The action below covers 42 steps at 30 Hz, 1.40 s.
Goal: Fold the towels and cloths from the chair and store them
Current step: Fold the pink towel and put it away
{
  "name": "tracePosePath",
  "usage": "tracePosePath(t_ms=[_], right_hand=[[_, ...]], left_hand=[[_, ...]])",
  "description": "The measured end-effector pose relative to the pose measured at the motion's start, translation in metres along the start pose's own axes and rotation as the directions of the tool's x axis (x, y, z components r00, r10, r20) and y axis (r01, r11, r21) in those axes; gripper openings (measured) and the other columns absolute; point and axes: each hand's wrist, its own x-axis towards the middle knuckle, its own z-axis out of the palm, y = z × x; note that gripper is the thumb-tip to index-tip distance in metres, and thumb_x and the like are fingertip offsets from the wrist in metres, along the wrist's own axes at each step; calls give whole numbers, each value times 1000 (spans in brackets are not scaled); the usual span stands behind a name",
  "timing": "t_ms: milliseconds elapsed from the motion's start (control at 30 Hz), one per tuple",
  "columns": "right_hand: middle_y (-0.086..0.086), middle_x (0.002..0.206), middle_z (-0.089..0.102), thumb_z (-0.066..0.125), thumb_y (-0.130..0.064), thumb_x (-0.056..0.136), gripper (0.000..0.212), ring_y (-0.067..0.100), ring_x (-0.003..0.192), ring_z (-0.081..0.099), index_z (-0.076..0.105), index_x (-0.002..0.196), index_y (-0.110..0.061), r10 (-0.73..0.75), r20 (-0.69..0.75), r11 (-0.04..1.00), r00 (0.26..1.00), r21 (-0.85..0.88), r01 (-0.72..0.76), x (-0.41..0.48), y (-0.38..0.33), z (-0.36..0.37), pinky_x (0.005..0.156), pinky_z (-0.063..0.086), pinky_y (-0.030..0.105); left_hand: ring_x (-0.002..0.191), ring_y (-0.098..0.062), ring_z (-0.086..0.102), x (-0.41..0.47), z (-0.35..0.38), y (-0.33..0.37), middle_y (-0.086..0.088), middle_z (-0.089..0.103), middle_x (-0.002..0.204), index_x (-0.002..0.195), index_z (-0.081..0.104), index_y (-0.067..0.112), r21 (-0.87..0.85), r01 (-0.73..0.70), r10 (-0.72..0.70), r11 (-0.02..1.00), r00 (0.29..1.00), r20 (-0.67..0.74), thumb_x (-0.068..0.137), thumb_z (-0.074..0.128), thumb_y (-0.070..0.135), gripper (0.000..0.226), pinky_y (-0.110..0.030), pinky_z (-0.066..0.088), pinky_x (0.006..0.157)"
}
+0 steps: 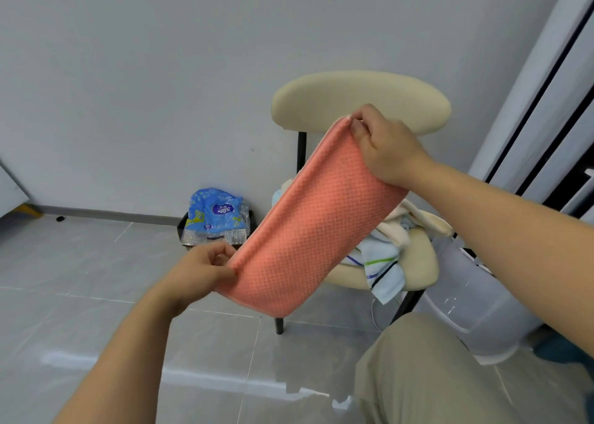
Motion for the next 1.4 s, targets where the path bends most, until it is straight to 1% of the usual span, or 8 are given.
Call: tracePosePath(t_ms=[167, 400, 533, 667, 900, 1167, 1300, 1400], right_hand=[[8, 99, 66, 31, -41, 107, 29, 34, 89, 59, 49, 116, -21, -61, 91, 997, 994, -35, 64, 11, -30, 2, 78, 46, 44], [2, 92, 56, 31, -40, 107, 30, 27, 84, 49, 51, 113, -18, 109, 92, 993, 990, -51, -105, 14, -25, 16, 71, 31, 35], [2, 93, 57, 32, -39, 107, 28, 27, 85, 51, 50, 109, -18, 75, 109, 997, 991, -9, -74, 7, -32, 31, 70, 34, 37], [1, 93, 57, 31, -40, 107, 28, 26, 83, 50, 50, 112, -20, 28, 105, 1000, 994, -15, -27, 9, -46, 34, 71, 36, 38], [10, 106, 68, 34, -40, 107, 26, 34, 95, 61, 51, 114, -22, -33, 98, 999, 995, 39, 30, 3, -51, 38, 79, 47, 44], [8, 109, 69, 32, -41, 107, 31, 37, 97, 63, 52, 122, -22, -194, 74, 980, 978, -26, 196, 4, -78, 36, 79, 48, 45], [4, 110, 69, 28, -44, 107, 32, 37, 97, 62, 49, 120, -23, -206, 116, 972, 972, -91, 217, 10, -89, 35, 78, 48, 45], [8, 111, 69, 27, -46, 106, 34, 38, 98, 62, 49, 121, -25, -160, 121, 980, 980, -99, 173, 13, -84, 37, 80, 48, 46]], left_hand=[[75, -12, 59, -1, 1, -11, -1, 68, 80, 95, 74, 18, 199, -37, 32, 979, 999, 25, 58, 52, 18, 42, -33, 49, 75], [61, -16, 30, -18, -17, 0, -3, 33, 63, 66, 44, 4, -197, 31, -77, 980, 971, -227, 50, 52, 7, 19, -29, 18, 54], [55, -13, 44, -24, -19, -9, 2, 49, 58, 67, 52, 6, -11, 59, -60, 998, 987, -151, 66, 57, -5, 12, -22, 33, 47], [79, -22, 66, -21, -23, -25, -3, 71, 82, 95, 73, 21, 159, 35, -23, 987, 997, -74, 51, 52, 13, 50, -39, 55, 73], [65, -15, 61, -21, -22, -21, 1, 63, 65, 68, 65, 18, 346, 68, -32, 936, 994, -108, 67, 64, 2, 16, -34, 54, 63], [61, -18, 73, -18, -8, -20, -5, 74, 68, 96, 64, 15, 389, 96, -113, 916, 993, 21, 75, 47, -2, 32, -38, 62, 68], [58, -10, 67, -20, -6, -22, -1, 75, 70, 96, 67, 20, 301, 93, -119, 949, 991, 68, 88, 69, 28, 11, -32, 58, 62], [54, -9, 64, -23, -12, -20, 1, 73, 64, 88, 70, 24, 272, 115, -125, 956, 992, 20, 87, 68, 56, 32, -28, 54, 63]])
